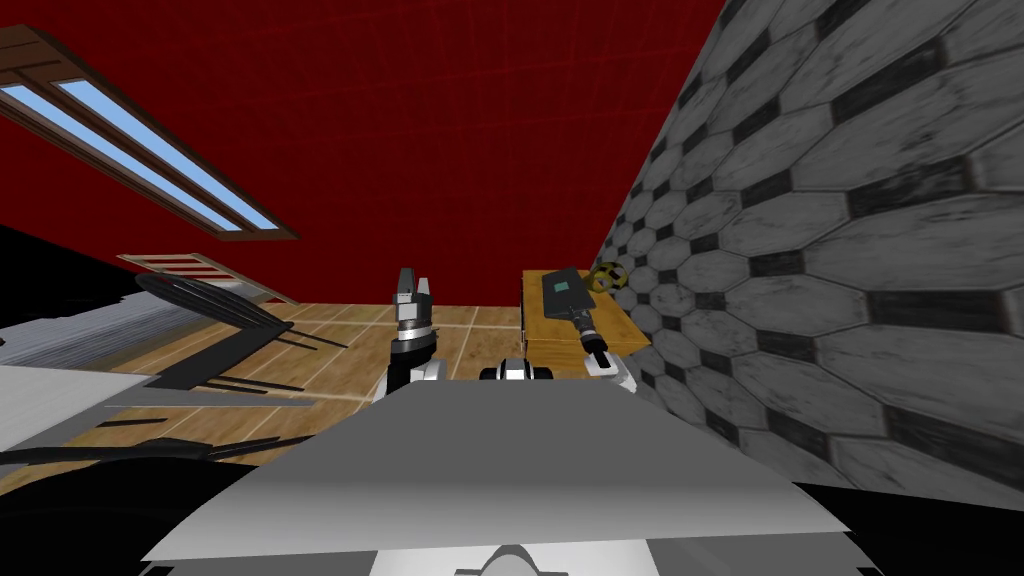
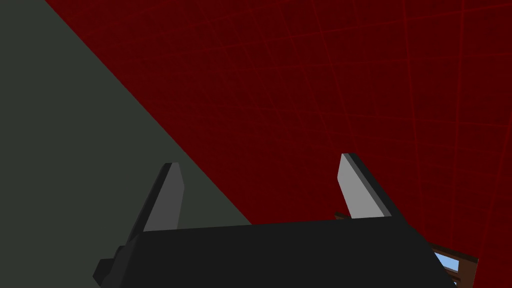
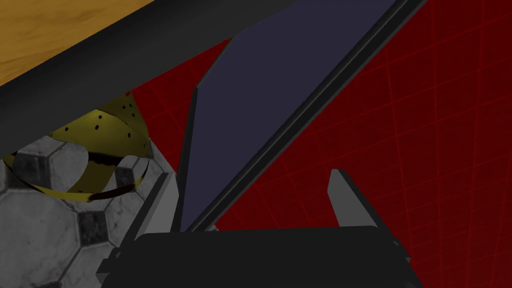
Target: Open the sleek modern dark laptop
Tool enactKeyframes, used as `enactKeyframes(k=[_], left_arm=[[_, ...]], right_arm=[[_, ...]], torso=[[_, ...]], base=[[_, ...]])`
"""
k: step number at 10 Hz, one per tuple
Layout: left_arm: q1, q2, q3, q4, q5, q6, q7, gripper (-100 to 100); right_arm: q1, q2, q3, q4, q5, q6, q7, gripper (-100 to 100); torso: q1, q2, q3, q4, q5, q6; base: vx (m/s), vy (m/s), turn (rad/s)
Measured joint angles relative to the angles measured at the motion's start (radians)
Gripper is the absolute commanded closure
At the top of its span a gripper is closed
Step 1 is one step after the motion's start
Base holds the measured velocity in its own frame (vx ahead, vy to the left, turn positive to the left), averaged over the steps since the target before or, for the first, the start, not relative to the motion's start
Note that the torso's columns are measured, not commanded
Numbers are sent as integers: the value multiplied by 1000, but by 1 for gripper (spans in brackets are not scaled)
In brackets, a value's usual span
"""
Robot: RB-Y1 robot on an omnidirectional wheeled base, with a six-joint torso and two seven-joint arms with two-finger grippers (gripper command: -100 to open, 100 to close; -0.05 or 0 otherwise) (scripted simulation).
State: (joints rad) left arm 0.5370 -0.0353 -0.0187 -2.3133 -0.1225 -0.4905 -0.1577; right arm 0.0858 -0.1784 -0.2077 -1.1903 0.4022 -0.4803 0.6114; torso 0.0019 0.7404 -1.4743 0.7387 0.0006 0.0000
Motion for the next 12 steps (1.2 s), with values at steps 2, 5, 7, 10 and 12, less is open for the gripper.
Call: enactKeyframes(k=[2,5,7,10,12], left_arm=[[0,0,0,0,0,0,0,0],[0,0,0,0,0,0,0,0],[0,0,0,0,0,0,0,0],[0,0,0,0,0,0,0,0],[0,0,0,0,0,0,0,0]], right_arm=[[-30,-29,4,1,-3,38,-25,-100],[-74,-64,13,-12,-6,105,-58,-100],[-91,-82,17,-16,-8,132,-75,0],[-90,-82,17,-15,-8,132,-75,0],[-90,-82,17,-15,-8,132,-75,0]], torso=[[-2,-2,-1,0,0,0],[-1,-1,-1,2,1,0],[-1,-2,-1,1,1,1],[-2,-3,-2,-1,-1,0],[-2,-2,-2,-1,-1,0]], base=[[-83,37,23],[-70,18,24],[-13,2,3],[0,0,0],[0,0,0]])
